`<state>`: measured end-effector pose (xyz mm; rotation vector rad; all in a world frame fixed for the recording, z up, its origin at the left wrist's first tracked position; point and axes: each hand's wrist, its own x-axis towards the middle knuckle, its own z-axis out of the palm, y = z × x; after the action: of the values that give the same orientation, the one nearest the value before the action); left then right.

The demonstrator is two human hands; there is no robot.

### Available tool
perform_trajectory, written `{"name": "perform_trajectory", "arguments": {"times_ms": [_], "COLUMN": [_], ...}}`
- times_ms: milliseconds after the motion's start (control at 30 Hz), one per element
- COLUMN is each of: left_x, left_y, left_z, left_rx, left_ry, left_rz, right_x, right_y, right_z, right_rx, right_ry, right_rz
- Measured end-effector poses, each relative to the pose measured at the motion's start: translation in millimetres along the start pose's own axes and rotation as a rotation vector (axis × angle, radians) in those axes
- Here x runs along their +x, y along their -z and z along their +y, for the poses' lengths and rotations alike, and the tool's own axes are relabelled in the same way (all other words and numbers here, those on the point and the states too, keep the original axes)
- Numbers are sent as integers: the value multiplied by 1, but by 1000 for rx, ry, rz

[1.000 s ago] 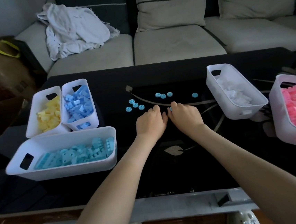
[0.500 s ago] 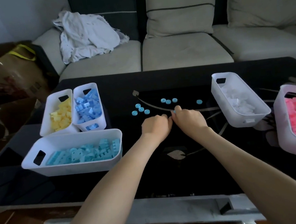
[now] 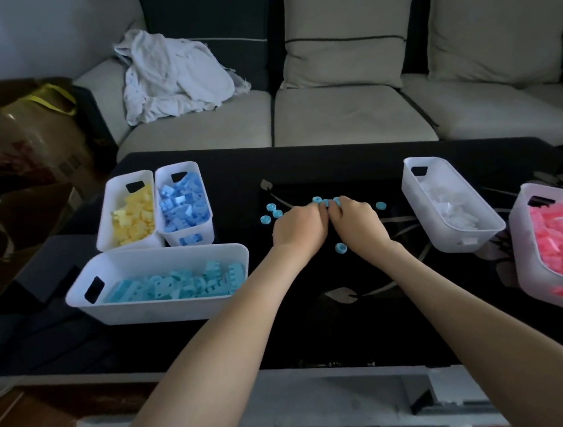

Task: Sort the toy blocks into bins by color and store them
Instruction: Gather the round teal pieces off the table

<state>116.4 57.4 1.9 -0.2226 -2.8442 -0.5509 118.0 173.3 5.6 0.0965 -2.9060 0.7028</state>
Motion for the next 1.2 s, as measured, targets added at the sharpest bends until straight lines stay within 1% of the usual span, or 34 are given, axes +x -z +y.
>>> {"name": "perform_trajectory", "arguments": {"times_ms": [67,133,167,200,267,300,333,400,467,533,600,633,700,767,833,933,1033,1133,1200], "left_x": [-4,-9,-9,-10,-14,-20,-29,-51,-70,-84,-88,-89,-88,-85,-84,-88,-92,-94,-93], "left_y": [15,40,53,67,96,109,118,129,132,134,130,129,125,120,116,112,111,118,123], "left_z": [-5,-13,-18,-28,-49,-67,-84,-123,-155,-177,-186,-190,-193,-194,-194,-194,-197,-194,-189], "left_rx": [-39,-153,-278,-460,-861,-985,-1062,-1121,-1151,-1104,-1019,-961,-840,-705,-604,-548,-479,-404,-328], "left_ry": [29,98,173,280,484,544,596,725,845,927,953,948,937,919,898,842,748,629,557], "left_rz": [46,58,50,44,28,21,26,67,94,112,106,97,67,28,12,15,32,-1,-7], "right_x": [0,2,1,1,-3,-8,-14,-26,-38,-45,-46,-46,-45,-44,-43,-41,-41,-43,-43], "right_y": [0,-1,0,-2,-8,-13,-16,-28,-44,-61,-71,-77,-82,-84,-85,-85,-82,-77,-70], "right_z": [-14,-33,-43,-58,-89,-108,-124,-151,-174,-195,-204,-207,-203,-193,-188,-187,-189,-186,-180], "right_rx": [60,159,226,301,366,401,441,441,306,157,42,51,150,228,265,321,372,407,409], "right_ry": [35,64,86,122,191,229,256,369,530,658,724,738,751,763,744,696,678,652,660], "right_rz": [13,46,37,39,14,-5,-21,-32,-54,-101,-184,-253,-415,-487,-506,-495,-475,-482,-452]}}
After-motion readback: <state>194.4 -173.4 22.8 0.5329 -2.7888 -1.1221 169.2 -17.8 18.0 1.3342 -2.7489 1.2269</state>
